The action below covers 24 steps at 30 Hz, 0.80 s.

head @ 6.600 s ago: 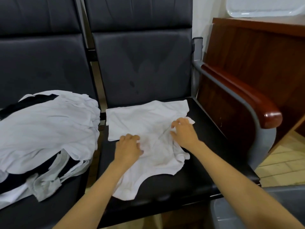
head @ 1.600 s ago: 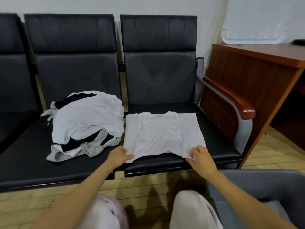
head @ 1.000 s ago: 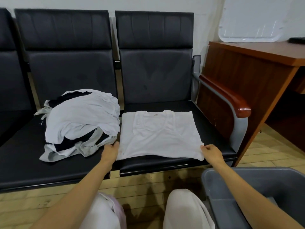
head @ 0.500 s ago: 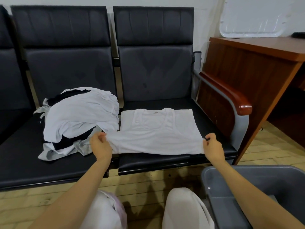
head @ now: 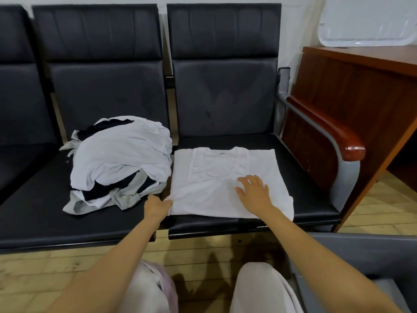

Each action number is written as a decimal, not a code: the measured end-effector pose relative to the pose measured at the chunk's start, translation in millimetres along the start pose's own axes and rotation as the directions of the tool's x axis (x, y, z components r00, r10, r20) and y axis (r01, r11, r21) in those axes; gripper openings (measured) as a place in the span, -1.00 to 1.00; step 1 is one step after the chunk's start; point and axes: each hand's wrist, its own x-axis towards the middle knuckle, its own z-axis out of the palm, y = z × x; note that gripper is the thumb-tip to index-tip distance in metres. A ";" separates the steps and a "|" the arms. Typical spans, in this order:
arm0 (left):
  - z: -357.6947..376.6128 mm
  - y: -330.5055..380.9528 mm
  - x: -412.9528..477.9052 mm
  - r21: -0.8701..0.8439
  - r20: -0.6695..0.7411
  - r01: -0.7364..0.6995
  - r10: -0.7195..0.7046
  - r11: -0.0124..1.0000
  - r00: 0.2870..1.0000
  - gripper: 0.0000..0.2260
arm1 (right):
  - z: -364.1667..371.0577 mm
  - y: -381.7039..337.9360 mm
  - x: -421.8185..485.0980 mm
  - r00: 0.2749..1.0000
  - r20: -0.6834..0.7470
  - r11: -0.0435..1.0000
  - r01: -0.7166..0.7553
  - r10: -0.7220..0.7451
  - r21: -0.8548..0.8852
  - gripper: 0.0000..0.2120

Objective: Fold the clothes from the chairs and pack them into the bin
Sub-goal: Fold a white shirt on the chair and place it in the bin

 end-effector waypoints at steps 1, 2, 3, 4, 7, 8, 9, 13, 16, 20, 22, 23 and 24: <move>0.0 -1.1 1.3 0.033 0.012 -0.002 0.001 0.999 1.000 -0.80 | 1.2 -1.9 7.1 0.995 0.083 0.998 -0.053 0.055 -0.026 -0.53; 0.4 -1.4 2.2 0.088 0.039 -0.004 0.001 0.996 0.999 -0.79 | 4.2 -0.2 12.8 0.983 0.153 0.994 -0.092 0.100 -0.057 -0.48; 0.3 -1.5 1.3 0.144 0.074 -0.014 0.003 0.990 0.997 -0.74 | 8.1 3.8 16.1 0.971 0.201 0.989 -0.114 0.132 -0.098 -0.44; 1.0 -2.9 2.3 0.190 0.093 -0.026 0.008 0.981 0.996 -0.68 | 12.6 9.8 17.4 0.962 0.226 0.983 -0.121 0.150 -0.139 -0.40; 3.1 -0.7 5.0 0.174 0.082 -0.069 0.056 0.982 0.995 -0.70 | 17.6 28.8 20.4 0.965 0.226 0.977 -0.088 0.133 -0.195 -0.34; 3.2 1.6 4.3 0.083 0.056 -0.088 0.084 0.993 0.995 -0.77 | 15.7 34.8 22.1 0.967 0.227 0.978 -0.070 0.115 -0.196 -0.33; 2.6 5.1 2.6 -0.036 0.016 -0.117 0.118 0.992 0.993 -0.83 | 12.8 40.7 23.4 0.968 0.230 0.979 -0.054 0.099 -0.195 -0.33; -0.2 21.3 -16.3 -0.293 -0.071 -0.312 0.305 0.904 0.950 -0.91 | 3.3 63.9 27.2 0.971 0.228 0.979 -0.027 0.073 -0.202 -0.35; -1.3 26.3 -27.9 -0.312 -0.083 -0.425 0.422 0.850 0.903 -0.92 | 1.3 71.1 26.8 0.973 0.219 0.976 -0.022 0.070 -0.215 -0.35; -5.6 26.7 -32.8 -0.355 -0.016 -0.401 0.423 0.845 0.906 -0.93 | 1.8 70.0 26.1 0.976 0.208 0.976 -0.017 0.063 -0.217 -0.36; -9.7 20.2 -32.0 -0.249 0.067 -0.339 0.366 0.907 0.928 -0.72 | 1.8 69.7 25.7 0.977 0.206 0.976 -0.012 0.058 -0.218 -0.36; -12.0 15.3 -30.7 -0.155 0.121 -0.302 0.321 0.941 0.939 -0.59 | 1.8 69.7 25.8 0.977 0.205 0.976 -0.011 0.057 -0.218 -0.36; -14.5 10.8 -29.8 -0.066 0.180 -0.274 0.281 0.960 0.943 -0.49 | 1.6 69.6 25.6 0.977 0.205 0.976 -0.011 0.057 -0.219 -0.36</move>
